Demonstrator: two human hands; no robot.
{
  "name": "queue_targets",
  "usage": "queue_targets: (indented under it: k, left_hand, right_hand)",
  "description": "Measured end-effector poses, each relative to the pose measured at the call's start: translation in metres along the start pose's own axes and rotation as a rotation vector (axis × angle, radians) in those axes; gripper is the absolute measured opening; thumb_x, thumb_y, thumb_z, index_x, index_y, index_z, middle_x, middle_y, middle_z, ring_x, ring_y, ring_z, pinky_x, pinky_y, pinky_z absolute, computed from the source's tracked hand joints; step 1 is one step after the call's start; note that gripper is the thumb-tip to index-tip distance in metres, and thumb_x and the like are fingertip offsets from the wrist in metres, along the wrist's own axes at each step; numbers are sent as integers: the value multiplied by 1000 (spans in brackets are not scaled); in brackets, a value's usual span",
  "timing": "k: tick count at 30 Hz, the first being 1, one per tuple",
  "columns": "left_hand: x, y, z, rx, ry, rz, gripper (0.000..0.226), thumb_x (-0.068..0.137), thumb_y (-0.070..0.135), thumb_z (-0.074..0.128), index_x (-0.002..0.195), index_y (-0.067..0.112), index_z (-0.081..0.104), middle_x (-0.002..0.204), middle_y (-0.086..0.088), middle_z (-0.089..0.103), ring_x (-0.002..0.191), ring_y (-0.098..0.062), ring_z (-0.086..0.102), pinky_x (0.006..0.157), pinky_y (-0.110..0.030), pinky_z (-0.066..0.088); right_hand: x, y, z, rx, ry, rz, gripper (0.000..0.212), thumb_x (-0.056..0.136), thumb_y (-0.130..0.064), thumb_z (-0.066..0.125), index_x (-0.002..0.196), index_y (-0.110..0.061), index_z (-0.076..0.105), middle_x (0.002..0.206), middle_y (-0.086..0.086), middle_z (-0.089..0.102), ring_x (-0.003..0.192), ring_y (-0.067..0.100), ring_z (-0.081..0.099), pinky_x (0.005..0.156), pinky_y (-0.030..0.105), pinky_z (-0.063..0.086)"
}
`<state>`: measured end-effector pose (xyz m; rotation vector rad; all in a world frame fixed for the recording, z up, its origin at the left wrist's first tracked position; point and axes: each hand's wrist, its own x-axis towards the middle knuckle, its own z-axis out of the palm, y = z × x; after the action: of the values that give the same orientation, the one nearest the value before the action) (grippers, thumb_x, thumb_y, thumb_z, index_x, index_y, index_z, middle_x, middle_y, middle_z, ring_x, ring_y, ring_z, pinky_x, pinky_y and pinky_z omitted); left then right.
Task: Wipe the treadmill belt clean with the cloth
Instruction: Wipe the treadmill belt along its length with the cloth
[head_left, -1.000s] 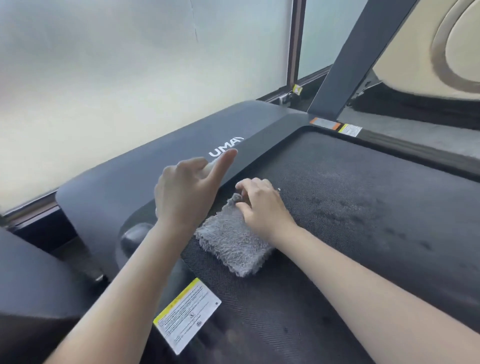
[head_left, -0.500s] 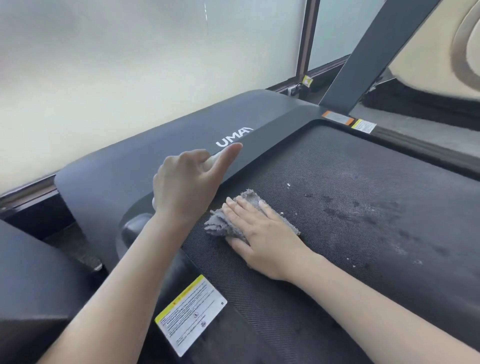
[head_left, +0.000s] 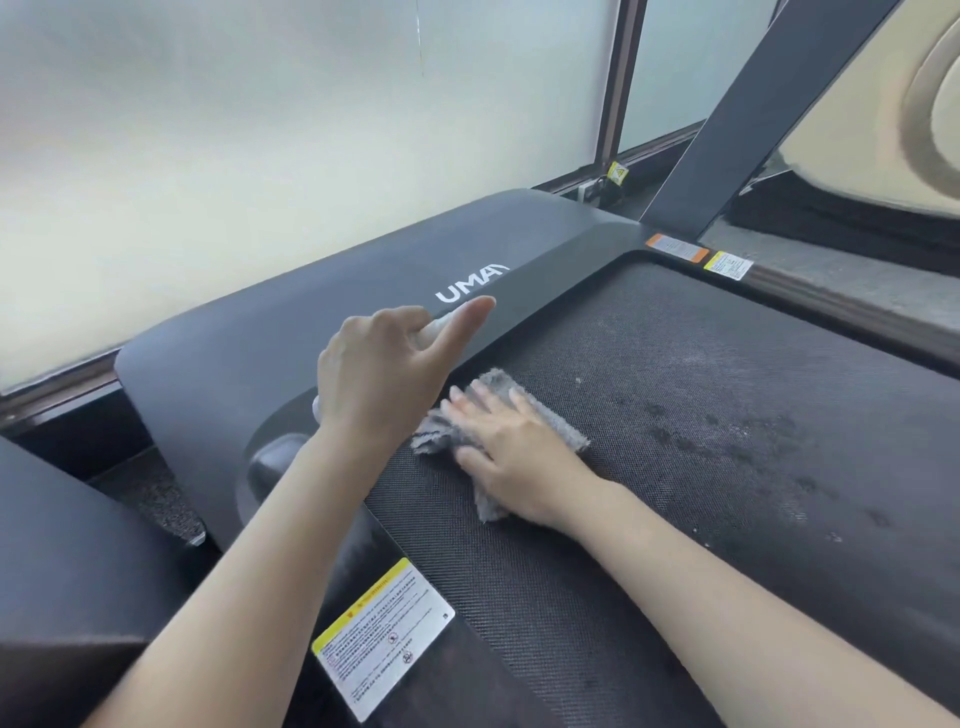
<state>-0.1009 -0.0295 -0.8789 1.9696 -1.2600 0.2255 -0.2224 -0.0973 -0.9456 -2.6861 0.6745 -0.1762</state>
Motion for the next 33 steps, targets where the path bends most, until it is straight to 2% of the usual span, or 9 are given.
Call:
queue_targets:
  k: [3,6,10,15,19,24,28,31,33]
  left_hand:
    - [3,1,2,-9,1,11,72,72,84,30,52,15,23,46,1,22,46,-22,25,47,-31,19]
    - [7,1,4,-14,1,5,84,73,85,29,54,4,36,48,-16,42,49,-32,40,50,-33,32]
    - [9,-2,10,-2,11,25,89,73,85,28,57,-1,43,50,-13,48,50,-29,44,51,-33,36]
    - [15,-6,16,-30,17,-11,97,70,89,25,65,-3,56,65,-21,62,64,-34,58,65,-44,51]
    - [17,-3,18,-56,2,-3,96,70,88,27,67,-3,58,64,-22,62,63,-35,59,66,-47,52]
    - [19,0,20,-33,-4,19,93,71,87,28,61,-3,53,60,-21,60,59,-36,56,59,-43,48]
    - [19,-2,20,2,9,19,91,72,86,29,58,-2,46,58,-20,58,56,-34,53,56,-39,46]
    - [18,-2,18,28,9,30,88,73,85,30,56,-1,41,51,-18,48,50,-31,44,51,-36,40]
    - [17,-2,17,40,0,39,84,74,84,31,54,3,35,47,-8,35,46,-25,34,49,-33,31]
  right_hand:
    - [-5,-25,12,-18,-30,-175,54,98,-33,34,148,-24,18,157,-7,9,144,9,-4,117,32,-9]
    - [-11,-24,15,-71,-55,-243,57,98,-45,30,149,-25,13,157,-7,5,143,8,-9,117,33,-8]
    - [-13,-21,14,-83,-87,-228,63,92,-59,13,148,-32,4,156,-12,-3,141,4,-15,117,35,-11]
    - [-11,-23,22,-128,-13,-194,58,89,-54,10,145,-41,9,157,-12,3,143,5,-10,115,37,-13]
    - [-12,-22,23,-101,34,-168,49,98,-45,26,146,-38,17,157,-10,8,144,6,-6,117,39,-8]
    - [-7,-12,23,-134,69,-131,64,84,-50,3,146,-37,15,156,-11,9,144,6,-4,116,37,-8]
    - [-4,-4,20,-139,62,-123,69,80,-51,-2,146,-38,14,156,-12,8,143,4,-4,116,36,-8]
    - [-4,-1,16,-143,48,-117,65,83,-52,0,146,-39,12,156,-13,6,143,3,-6,117,36,-8]
    - [-3,7,9,-143,21,-93,52,95,-47,13,146,-39,12,156,-14,4,142,1,-7,118,37,-7]
